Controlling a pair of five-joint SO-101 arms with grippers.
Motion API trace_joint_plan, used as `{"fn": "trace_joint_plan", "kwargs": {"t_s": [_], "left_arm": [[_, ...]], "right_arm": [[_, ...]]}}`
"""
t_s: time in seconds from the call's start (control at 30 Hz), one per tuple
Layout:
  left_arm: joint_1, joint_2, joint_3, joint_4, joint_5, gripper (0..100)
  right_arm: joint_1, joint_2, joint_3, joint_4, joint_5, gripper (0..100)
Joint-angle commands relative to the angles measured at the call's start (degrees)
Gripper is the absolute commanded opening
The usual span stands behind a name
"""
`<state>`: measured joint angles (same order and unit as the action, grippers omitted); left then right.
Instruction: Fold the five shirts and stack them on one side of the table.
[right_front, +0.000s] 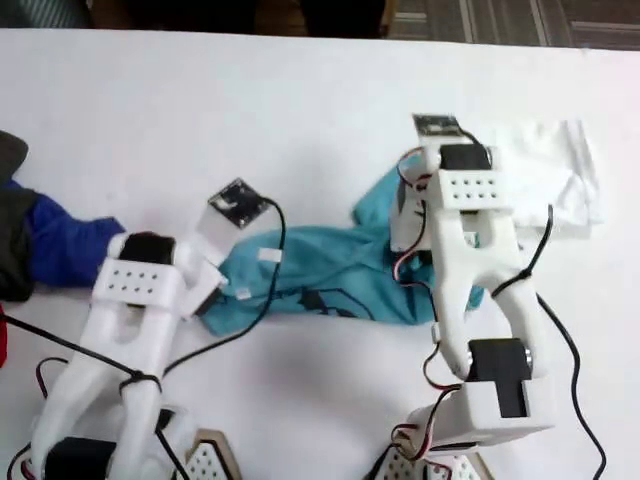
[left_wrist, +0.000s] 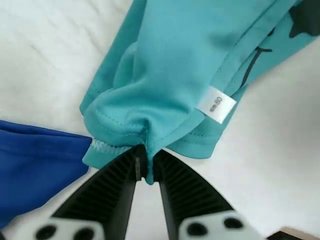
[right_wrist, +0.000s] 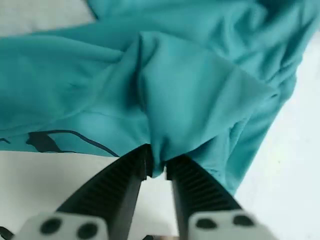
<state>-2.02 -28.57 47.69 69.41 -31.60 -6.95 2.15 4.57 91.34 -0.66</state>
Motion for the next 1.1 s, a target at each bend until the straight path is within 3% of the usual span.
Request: {"fn": "trace_joint_plan", "kwargs": {"t_s": [0.0,0.27,0.43,0.77,0.9,1.07], "left_arm": [[-0.4,-0.6,-0.2,-0.9,0.2,3],[-9.8,-0.7,-4.0,-0.4,0.4,3],[-15.6,-0.7,-7.8,1.2,0.4,3],[-16.3,-0.5,-10.3,3.3,0.3,3],[-16.3,-0.4,-10.2,3.6,0.3,3],[-16.3,-0.5,-10.2,3.7,0.3,3]], "right_arm": [[-0.7,-0.2,-7.0,4.5,0.6,14.7],[2.9,-0.3,-18.6,9.7,9.1,12.5],[3.4,1.0,-16.6,9.6,9.8,12.4],[0.7,8.2,-14.2,1.6,9.6,12.6],[0.9,13.8,-14.6,-2.6,3.3,12.6],[1.0,19.7,-14.9,-4.4,2.5,12.7]]}}
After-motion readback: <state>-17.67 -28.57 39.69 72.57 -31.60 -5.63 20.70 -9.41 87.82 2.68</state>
